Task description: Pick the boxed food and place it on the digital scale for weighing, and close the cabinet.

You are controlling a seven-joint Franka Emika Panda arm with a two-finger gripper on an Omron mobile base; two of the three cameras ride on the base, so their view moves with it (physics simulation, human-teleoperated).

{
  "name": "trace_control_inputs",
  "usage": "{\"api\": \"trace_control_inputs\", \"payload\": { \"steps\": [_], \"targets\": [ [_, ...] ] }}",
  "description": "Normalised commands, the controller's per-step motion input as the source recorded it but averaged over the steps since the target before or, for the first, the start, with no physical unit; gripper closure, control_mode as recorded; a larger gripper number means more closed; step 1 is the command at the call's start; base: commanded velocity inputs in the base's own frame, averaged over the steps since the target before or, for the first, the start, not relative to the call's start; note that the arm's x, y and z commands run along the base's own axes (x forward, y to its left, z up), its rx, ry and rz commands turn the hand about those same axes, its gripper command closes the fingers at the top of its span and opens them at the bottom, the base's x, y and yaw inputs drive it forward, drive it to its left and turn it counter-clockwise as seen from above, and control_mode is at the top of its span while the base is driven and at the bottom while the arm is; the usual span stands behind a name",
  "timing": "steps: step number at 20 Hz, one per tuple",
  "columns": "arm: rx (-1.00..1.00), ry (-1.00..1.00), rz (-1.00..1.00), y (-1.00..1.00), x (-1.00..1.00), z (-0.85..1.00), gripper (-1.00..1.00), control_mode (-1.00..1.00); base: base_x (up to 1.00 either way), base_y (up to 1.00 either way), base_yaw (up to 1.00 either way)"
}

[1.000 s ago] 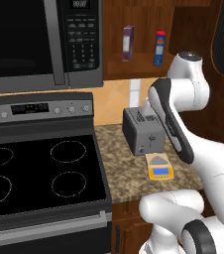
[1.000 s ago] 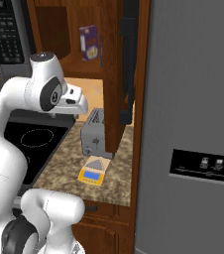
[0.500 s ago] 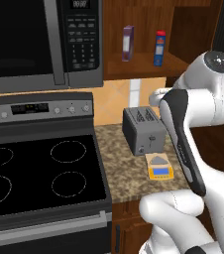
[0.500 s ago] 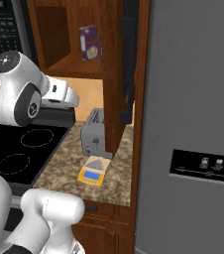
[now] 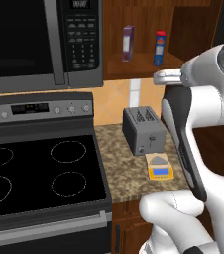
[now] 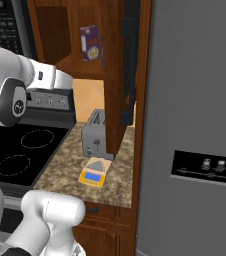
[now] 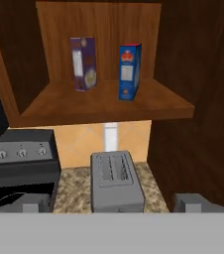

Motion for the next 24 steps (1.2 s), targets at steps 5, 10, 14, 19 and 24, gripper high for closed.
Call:
{"api": "trace_control_inputs", "payload": {
  "steps": [5,10,14,19,24],
  "targets": [
    [-0.01,-0.16,-0.07,-0.05,0.00,0.37,-1.00,-1.00,0.00,0.00,0.00],
    [0.00,-0.04,-0.05,-0.23,0.00,0.26,-1.00,-1.00,0.00,0.00,0.00],
    [0.01,0.00,-0.02,-0.19,0.01,0.31,-1.00,-1.00,0.00,0.00,0.00],
    [0.00,-0.01,0.00,-0.02,0.24,0.08,-1.00,-1.00,0.00,0.00,0.00],
    [0.00,-0.01,0.00,0.00,0.49,0.00,-1.00,-1.00,0.00,0.00,0.00]
  ]
}}
